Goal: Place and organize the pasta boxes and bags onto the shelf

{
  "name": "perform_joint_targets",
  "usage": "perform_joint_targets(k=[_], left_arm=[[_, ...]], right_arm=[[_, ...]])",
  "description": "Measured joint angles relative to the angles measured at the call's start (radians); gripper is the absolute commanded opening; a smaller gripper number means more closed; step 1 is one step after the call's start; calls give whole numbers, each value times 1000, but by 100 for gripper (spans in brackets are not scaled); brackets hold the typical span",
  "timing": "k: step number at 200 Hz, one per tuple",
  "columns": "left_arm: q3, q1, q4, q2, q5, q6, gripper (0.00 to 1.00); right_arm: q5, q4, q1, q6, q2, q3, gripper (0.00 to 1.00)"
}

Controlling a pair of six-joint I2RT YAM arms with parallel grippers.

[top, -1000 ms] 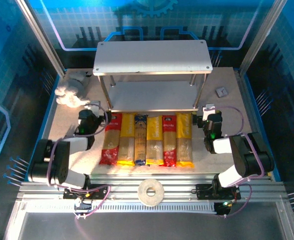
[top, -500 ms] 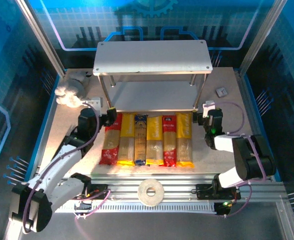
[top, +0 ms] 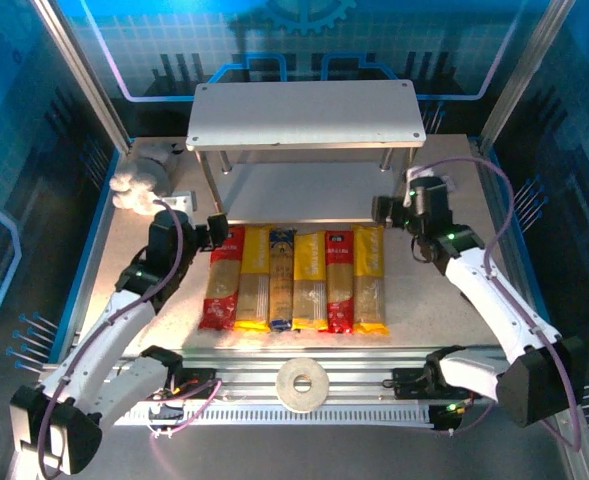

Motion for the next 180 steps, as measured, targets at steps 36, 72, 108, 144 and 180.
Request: perform_joint_targets(k=[36, 72, 108, 144, 180], left_arm=[[0, 0, -57, 16, 3, -27, 85], [0, -1, -82, 18, 12, -45, 86], [0, -1, -98, 18, 19, -60, 86], [0, -1, -98, 18, 19, -60, 87], [0, -1, -97, 29, 19, -60, 87]], right_arm=[[-3, -216, 171, 155, 8, -98, 100], [-7, -283, 193, 246, 75, -153, 100], [-46, -268, 193, 266, 171, -161, 100], [-77, -233, 193, 271, 257, -161, 100], [-90, -210, 193, 271, 330, -154, 100]])
